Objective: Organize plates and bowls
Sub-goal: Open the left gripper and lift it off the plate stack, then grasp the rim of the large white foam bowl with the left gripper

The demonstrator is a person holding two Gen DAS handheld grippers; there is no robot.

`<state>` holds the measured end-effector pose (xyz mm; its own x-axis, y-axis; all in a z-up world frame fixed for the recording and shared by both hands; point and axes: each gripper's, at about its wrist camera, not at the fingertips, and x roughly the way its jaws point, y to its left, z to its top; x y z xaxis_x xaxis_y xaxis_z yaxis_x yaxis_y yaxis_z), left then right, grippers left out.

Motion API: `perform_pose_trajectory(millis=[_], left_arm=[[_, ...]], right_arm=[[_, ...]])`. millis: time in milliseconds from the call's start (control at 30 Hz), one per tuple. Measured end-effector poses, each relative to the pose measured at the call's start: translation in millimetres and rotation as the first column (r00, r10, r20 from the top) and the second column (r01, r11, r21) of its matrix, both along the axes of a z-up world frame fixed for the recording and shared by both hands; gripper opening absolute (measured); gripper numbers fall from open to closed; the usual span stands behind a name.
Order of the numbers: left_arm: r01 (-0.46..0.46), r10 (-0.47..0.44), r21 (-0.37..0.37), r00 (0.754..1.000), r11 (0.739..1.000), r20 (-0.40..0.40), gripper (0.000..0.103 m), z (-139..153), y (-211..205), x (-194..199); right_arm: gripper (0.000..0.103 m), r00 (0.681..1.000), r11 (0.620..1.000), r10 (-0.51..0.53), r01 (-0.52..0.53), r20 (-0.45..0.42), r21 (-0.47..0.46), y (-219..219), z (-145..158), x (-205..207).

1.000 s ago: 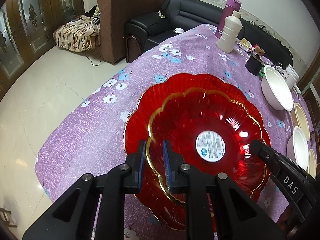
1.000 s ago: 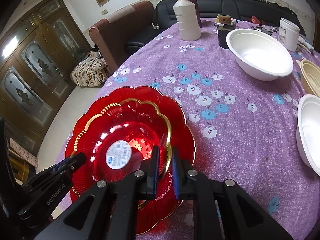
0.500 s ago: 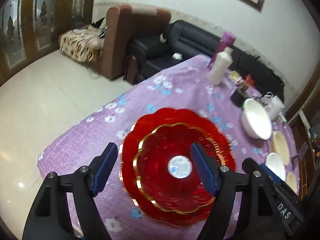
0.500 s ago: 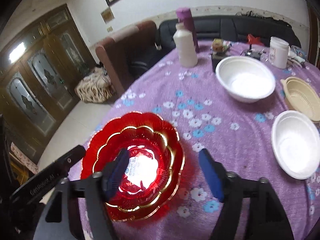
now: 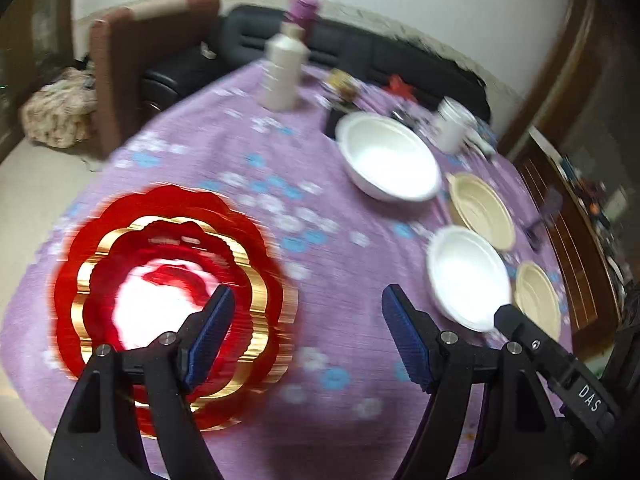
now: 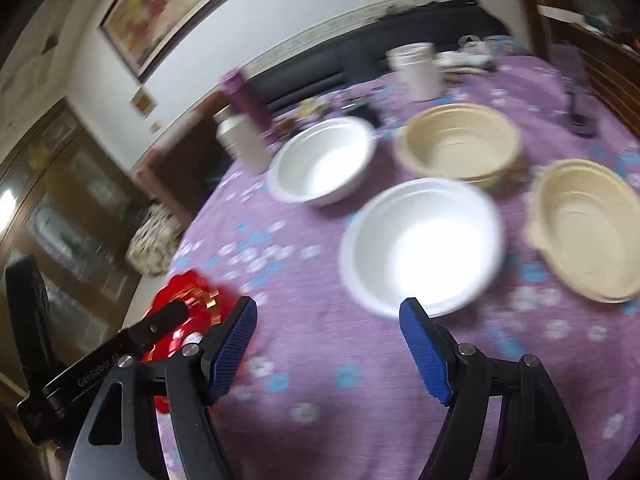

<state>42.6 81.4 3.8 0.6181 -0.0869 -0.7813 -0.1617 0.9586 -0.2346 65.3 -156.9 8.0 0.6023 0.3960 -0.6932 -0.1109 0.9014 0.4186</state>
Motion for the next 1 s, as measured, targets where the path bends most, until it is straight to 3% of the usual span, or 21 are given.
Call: perform_pose_trajectory(millis=[300, 733, 867, 933, 1000], left_arm=[[0.111, -0.116, -0.055, 0.989, 0.992, -0.094, 0.076, -25.9, -64.9, 50.0], [0.116, -0.124, -0.056, 0.982, 0.992, -0.145, 0.075, -50.7, -92.3, 84.1], [0.121, -0.128, -0.053, 0.979, 0.991, -0.159, 0.059, -56.5, -97.5, 91.0], [0.123, -0.132, -0.058, 0.975, 0.991, -0.179, 0.041, -61.5, -99.7, 94.5], [0.128, -0.14, -0.069, 0.97, 0.989, -0.198, 0.03, -66.4, -102.0, 97.6]], right_arm=[[0.075, 0.989, 0.99, -0.141, 0.141, -0.043, 0.001, -59.6, -13.5, 13.7], [0.045, 0.968, 0.979, -0.191, 0.2, -0.163, 0.037, -77.8, -47.5, 47.2], [0.041, 0.96, 0.973, -0.211, 0.224, -0.186, 0.049, -80.5, -54.9, 53.5], [0.036, 0.957, 0.972, -0.217, 0.231, -0.194, 0.052, -80.7, -57.1, 55.9], [0.025, 0.952, 0.97, -0.224, 0.239, -0.208, 0.052, -81.4, -60.5, 58.6]])
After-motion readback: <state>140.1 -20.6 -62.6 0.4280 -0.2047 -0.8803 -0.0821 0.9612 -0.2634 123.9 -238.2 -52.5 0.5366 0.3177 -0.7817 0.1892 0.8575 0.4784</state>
